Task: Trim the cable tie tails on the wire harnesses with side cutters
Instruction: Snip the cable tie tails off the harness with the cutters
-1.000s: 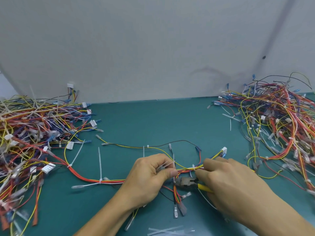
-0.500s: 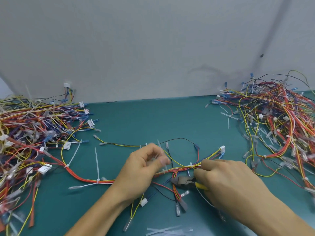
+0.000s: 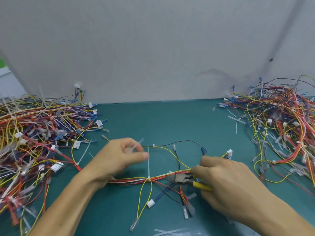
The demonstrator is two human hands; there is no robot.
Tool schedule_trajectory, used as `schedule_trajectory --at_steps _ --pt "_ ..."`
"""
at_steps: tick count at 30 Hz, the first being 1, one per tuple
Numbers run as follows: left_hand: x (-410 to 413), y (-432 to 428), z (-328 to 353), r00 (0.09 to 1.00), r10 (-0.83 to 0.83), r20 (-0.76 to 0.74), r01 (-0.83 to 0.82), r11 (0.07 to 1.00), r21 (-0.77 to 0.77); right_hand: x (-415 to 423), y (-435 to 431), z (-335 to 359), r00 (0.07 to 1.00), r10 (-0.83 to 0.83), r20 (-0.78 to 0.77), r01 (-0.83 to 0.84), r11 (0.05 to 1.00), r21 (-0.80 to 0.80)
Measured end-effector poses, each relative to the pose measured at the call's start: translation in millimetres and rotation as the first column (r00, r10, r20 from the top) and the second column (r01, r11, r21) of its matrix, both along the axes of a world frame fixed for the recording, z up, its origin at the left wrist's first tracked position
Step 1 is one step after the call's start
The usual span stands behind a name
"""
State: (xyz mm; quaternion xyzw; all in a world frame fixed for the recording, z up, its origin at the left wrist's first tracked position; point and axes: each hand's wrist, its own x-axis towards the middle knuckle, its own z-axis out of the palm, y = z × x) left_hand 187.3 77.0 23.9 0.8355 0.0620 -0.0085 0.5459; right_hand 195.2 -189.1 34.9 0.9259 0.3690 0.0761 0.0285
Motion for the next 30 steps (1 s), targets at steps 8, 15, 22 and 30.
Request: schedule_trajectory --at_steps 8,15,22,30 --pt "-0.6 -13.4 -16.5 0.986 -0.163 -0.035 0.166 0.941 0.293 20.0 19.9 16.3 0.991 -0.054 -0.119 0.048 0.997 -0.057" --pt "-2.5 -37.1 -28.3 0.993 -0.12 -0.008 0.12 0.991 -0.055 29.2 3.0 20.7 0.973 -0.083 -0.217 0.059 0.991 -0.117" --pt "-1.4 -34.0 -29.7 0.989 -0.146 -0.015 0.142 0.977 -0.158 33.4 0.4 17.4 0.972 -0.045 -0.233 0.029 0.997 -0.072" --pt "-2.5 -32.7 -29.1 0.987 -0.159 -0.015 0.153 0.968 -0.2 33.3 9.9 7.5 0.973 0.012 -0.231 -0.029 0.997 -0.07"
